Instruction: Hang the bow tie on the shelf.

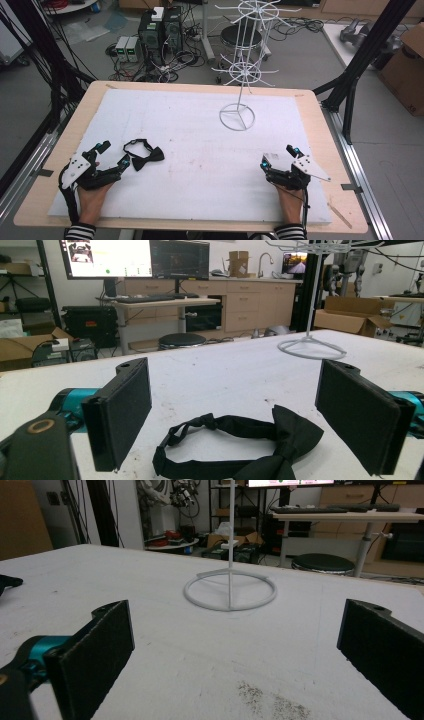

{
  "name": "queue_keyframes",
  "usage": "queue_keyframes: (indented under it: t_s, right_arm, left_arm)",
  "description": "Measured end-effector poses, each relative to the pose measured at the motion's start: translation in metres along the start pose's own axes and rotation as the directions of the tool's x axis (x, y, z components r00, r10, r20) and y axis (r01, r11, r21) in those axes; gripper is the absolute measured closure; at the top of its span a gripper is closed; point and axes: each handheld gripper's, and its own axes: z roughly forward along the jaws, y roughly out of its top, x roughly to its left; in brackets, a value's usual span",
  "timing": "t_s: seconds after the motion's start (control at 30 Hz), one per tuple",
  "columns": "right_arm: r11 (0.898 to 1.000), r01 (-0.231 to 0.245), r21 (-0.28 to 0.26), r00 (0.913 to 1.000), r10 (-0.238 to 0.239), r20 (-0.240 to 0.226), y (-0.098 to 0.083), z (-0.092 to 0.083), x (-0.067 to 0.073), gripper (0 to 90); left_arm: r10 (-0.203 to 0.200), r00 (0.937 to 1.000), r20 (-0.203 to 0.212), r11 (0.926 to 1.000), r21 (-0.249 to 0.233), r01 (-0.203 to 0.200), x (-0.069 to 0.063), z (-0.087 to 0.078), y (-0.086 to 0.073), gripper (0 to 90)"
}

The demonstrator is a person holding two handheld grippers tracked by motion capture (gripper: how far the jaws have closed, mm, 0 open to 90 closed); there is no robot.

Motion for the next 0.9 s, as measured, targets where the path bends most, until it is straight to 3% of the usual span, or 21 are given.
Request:
queue_keyframes:
  t_s: [0.17,0.33,0.5,0.57,0.7,0.73,0.77,0.83,0.9]
  right_arm:
    - [1.000,-0.007,-0.009,1.0000,0.007,0.001,0.000,0.000,-0.002,0.7]
    - [1.000,0.004,-0.005,1.0000,-0.004,0.001,0.000,0.000,-0.001,0.7]
    - [1.000,-0.005,-0.003,1.0000,0.005,-0.001,0.000,0.000,-0.001,0.7]
    - [1.000,-0.007,-0.002,1.0000,0.007,-0.001,0.000,0.000,-0.001,0.7]
    - [1.000,-0.004,-0.003,1.0000,0.004,0.002,0.000,0.000,-0.001,0.7]
    - [1.000,-0.001,-0.005,1.0000,0.001,0.000,0.000,0.000,-0.001,0.7]
    - [1.000,0.001,-0.006,1.0000,-0.001,0.001,0.000,0.000,-0.001,0.7]
    - [1.000,0.002,-0.006,1.0000,-0.002,0.001,0.000,0.000,-0.001,0.7]
    - [1.000,0.001,-0.006,1.0000,-0.001,0.001,0.000,0.000,-0.001,0.7]
  left_arm:
    - [-0.011,0.9999,-0.006,0.9997,0.023,0.011,0.001,0.002,0.001,15.2]
    - [-0.037,0.9991,0.019,0.9979,0.053,0.036,0.003,0.004,0.004,15.1]
    - [-0.019,0.9979,0.061,0.9951,0.098,0.013,0.003,0.007,0.011,15.1]
    - [-0.023,0.9955,0.092,0.9882,0.153,0.008,0.002,0.011,0.014,15.1]
    - [-0.028,0.9944,0.102,0.9813,0.192,0.008,0.002,0.014,0.016,15.1]
    - [-0.020,0.9940,0.108,0.9748,0.223,-0.005,0.003,0.016,0.020,15.1]
    - [-0.020,0.9940,0.108,0.9748,0.223,-0.005,0.003,0.016,0.020,15.1]
    - [0.005,0.9911,0.133,0.9644,0.262,-0.040,0.003,0.020,0.029,15.2]
    - [0.006,0.9896,0.144,0.9630,0.266,-0.044,0.003,0.021,0.032,15.3]
